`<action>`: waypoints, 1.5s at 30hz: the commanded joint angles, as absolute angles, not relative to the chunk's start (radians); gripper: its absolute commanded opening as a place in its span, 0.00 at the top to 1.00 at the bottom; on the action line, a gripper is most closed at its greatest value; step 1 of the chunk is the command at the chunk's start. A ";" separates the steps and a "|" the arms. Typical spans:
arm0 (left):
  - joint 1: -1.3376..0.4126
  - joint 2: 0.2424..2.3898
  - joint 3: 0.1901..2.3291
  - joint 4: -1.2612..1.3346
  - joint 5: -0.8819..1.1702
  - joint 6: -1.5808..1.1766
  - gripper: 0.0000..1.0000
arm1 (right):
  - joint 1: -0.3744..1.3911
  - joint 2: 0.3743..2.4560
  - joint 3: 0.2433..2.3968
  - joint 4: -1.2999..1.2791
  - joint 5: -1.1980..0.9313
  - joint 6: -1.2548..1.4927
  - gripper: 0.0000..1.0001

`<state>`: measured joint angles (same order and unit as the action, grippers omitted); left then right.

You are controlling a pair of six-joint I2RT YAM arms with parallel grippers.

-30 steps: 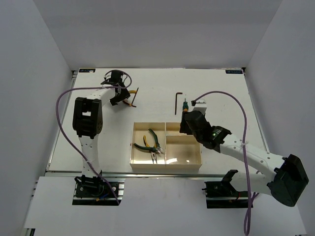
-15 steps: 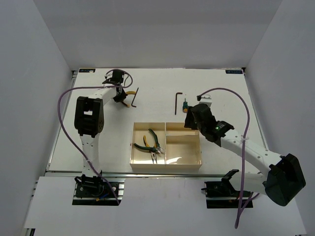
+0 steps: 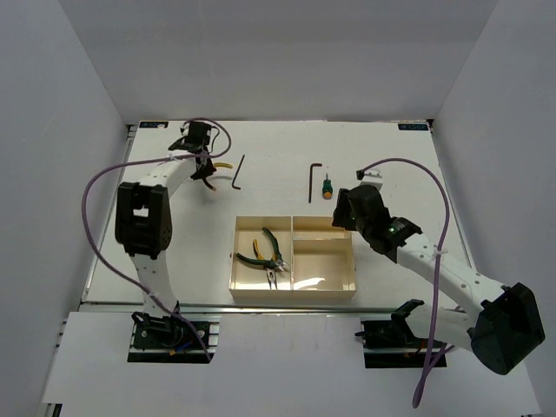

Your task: Sort the tools into containers

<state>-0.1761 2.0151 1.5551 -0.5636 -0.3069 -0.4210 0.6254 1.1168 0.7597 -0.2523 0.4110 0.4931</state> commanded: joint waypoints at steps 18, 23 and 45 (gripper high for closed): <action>-0.342 1.316 1.250 -0.548 0.081 -0.173 1.00 | 0.560 1.031 0.729 -0.256 0.365 0.505 0.37; -0.428 1.302 1.211 -0.581 0.078 -0.166 1.00 | 0.546 1.034 0.726 -0.256 0.362 0.508 0.37; -0.716 1.216 0.927 -0.594 -0.034 -0.305 1.00 | 0.505 1.045 0.719 -0.247 0.328 0.506 0.37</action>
